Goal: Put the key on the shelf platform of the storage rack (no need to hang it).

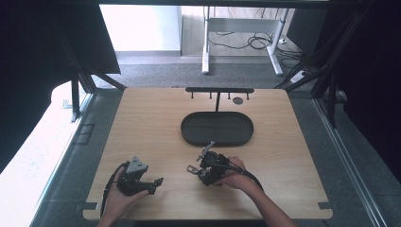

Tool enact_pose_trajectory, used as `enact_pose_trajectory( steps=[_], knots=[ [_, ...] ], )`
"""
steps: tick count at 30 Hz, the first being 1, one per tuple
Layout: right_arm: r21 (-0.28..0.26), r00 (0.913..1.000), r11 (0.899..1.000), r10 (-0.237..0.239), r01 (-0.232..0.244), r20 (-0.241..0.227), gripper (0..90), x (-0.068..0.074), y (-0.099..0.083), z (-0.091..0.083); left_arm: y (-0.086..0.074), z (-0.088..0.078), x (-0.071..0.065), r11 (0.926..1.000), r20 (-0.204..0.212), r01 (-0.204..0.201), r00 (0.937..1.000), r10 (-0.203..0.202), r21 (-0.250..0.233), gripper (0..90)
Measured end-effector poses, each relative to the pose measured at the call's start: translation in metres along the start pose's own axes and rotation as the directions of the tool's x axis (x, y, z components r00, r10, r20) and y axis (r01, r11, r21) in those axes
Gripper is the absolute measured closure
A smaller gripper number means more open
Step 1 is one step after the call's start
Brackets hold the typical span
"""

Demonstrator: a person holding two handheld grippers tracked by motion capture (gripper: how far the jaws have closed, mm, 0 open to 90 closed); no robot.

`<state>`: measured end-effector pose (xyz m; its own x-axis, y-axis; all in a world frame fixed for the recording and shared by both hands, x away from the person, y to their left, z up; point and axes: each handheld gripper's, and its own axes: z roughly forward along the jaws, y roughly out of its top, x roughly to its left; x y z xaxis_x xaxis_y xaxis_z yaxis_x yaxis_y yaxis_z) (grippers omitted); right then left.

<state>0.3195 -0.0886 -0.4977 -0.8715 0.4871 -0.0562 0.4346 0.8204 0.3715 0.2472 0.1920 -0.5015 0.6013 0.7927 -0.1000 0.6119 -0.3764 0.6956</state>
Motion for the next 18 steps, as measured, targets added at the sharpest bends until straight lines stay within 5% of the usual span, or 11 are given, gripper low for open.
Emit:
enact_pose_trajectory(
  steps=[18],
  knots=[
    [0.020, 0.9992, 1.000, 0.011, -0.010, -0.040, 39.4, -0.003, -0.003, 0.012, 0.000, 0.002, 0.000, 0.9999, -0.005, -0.006, 1.0000, 0.006, 0.009, 23.2]
  ],
)
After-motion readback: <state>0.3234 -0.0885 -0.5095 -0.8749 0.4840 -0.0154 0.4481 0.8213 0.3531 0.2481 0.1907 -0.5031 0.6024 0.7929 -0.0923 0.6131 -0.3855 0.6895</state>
